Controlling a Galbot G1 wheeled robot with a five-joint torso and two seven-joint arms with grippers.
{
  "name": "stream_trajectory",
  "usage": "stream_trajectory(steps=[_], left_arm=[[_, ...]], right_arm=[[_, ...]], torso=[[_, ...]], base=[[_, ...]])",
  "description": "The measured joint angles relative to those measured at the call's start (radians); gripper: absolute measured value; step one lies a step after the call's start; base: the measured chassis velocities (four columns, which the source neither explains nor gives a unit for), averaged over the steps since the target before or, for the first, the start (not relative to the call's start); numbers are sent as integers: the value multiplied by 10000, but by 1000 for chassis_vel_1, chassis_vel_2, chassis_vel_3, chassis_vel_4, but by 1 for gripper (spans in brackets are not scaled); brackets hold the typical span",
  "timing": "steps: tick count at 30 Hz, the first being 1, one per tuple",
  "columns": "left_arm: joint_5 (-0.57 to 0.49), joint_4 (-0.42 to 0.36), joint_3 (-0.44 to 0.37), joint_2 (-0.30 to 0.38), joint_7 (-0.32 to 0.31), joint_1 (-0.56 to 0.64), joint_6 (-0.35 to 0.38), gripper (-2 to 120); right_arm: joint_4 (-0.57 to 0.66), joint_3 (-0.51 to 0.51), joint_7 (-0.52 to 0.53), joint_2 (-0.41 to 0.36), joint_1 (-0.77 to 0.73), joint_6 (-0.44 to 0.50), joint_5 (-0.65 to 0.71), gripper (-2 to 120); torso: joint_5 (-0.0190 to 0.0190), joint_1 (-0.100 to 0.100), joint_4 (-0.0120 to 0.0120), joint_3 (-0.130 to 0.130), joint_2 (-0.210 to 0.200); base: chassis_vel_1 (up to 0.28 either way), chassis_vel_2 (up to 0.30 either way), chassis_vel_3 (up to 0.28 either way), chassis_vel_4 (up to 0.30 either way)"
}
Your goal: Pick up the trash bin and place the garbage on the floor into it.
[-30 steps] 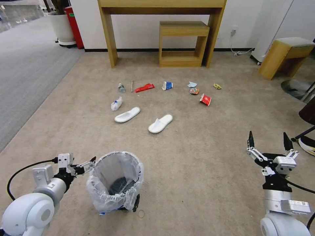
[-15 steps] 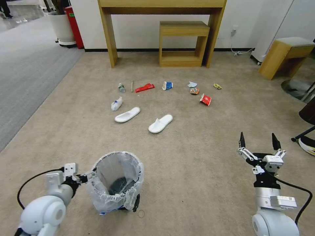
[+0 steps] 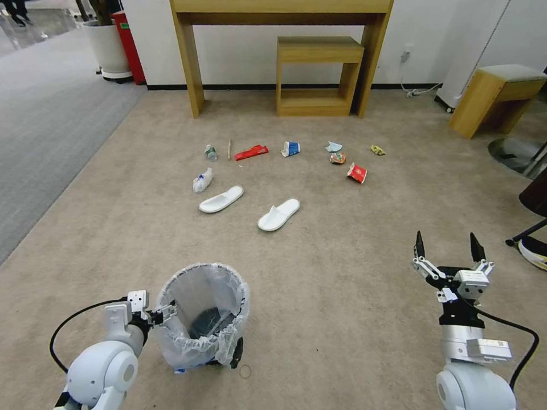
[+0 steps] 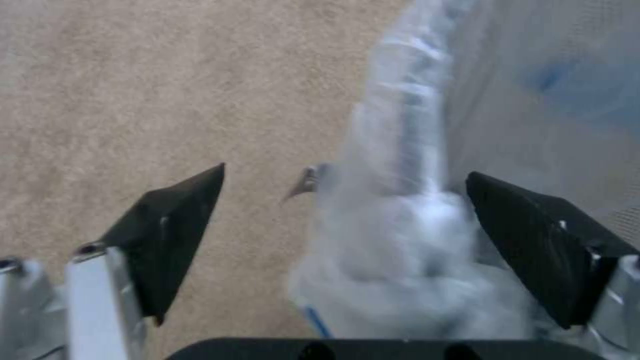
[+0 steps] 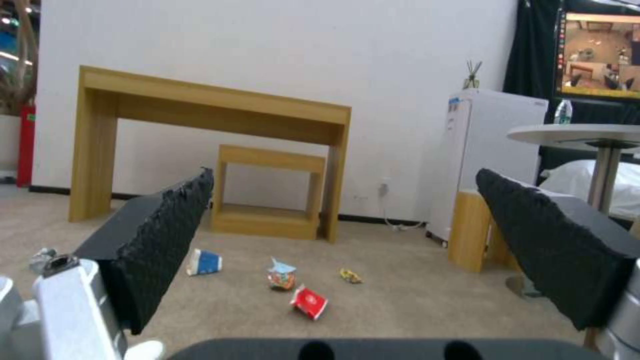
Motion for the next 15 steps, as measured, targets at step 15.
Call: stream_trajectory(steps=[15], left_arm=[[-235, -83, 46, -122, -524, 73, 27, 41]], right_arm=[[81, -82, 39, 35, -39, 46, -79, 100]], torso=[[-1, 0, 0, 0, 0]], base=[[0, 0, 0, 0]])
